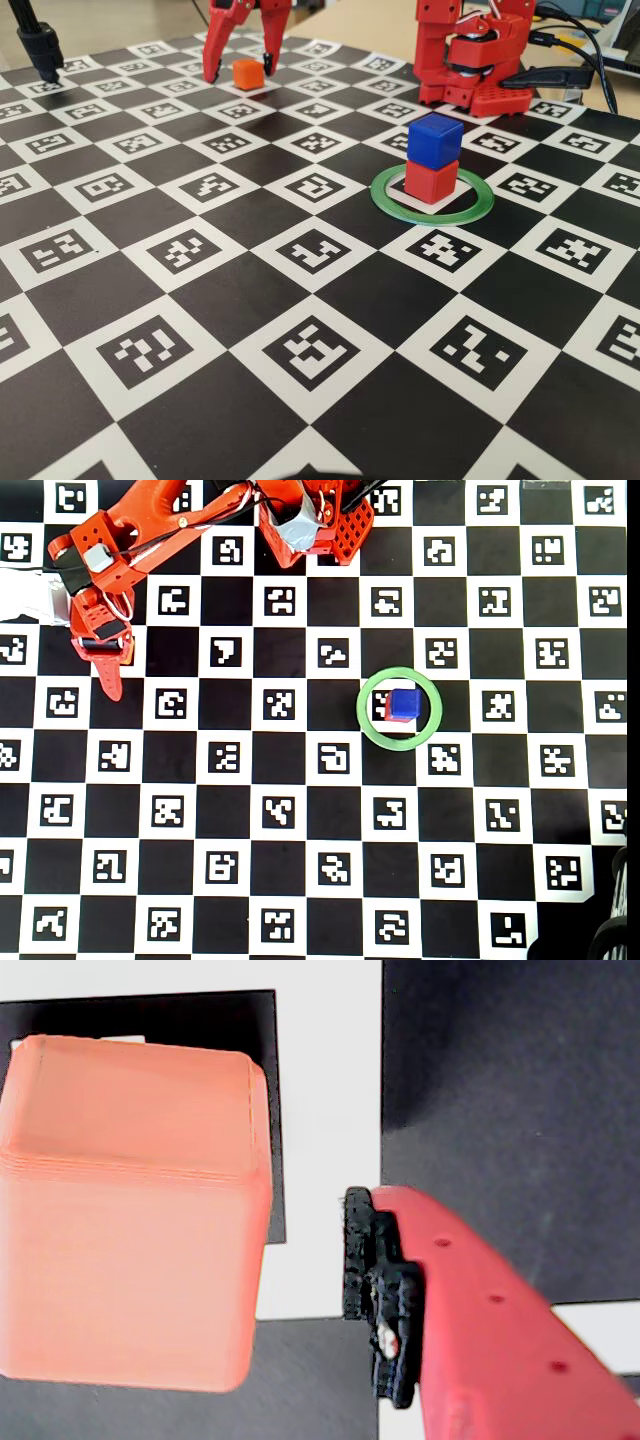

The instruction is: Grab the red cube then put it in the green circle then put the blue cube on top and finally the orange cube on top

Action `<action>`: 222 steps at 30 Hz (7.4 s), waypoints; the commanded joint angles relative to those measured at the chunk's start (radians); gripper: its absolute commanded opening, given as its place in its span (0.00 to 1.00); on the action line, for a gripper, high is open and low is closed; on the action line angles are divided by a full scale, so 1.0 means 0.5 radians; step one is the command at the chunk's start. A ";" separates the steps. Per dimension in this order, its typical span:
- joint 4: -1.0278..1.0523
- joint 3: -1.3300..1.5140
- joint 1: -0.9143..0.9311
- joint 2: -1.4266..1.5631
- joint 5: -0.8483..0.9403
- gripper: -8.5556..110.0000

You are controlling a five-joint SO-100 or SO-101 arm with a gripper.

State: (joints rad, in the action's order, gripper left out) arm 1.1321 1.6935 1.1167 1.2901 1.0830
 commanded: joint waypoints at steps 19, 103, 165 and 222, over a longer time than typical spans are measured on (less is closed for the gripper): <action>-0.064 -0.025 -0.009 0.061 -0.098 0.48; 1.037 -0.752 -0.451 0.604 -0.752 0.15; 0.969 -0.331 -2.964 0.773 -3.166 0.15; 0.727 0.080 -3.086 1.052 -3.237 0.15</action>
State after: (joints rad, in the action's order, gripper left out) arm 1.5094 1.7671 -0.4172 1.7948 -0.5308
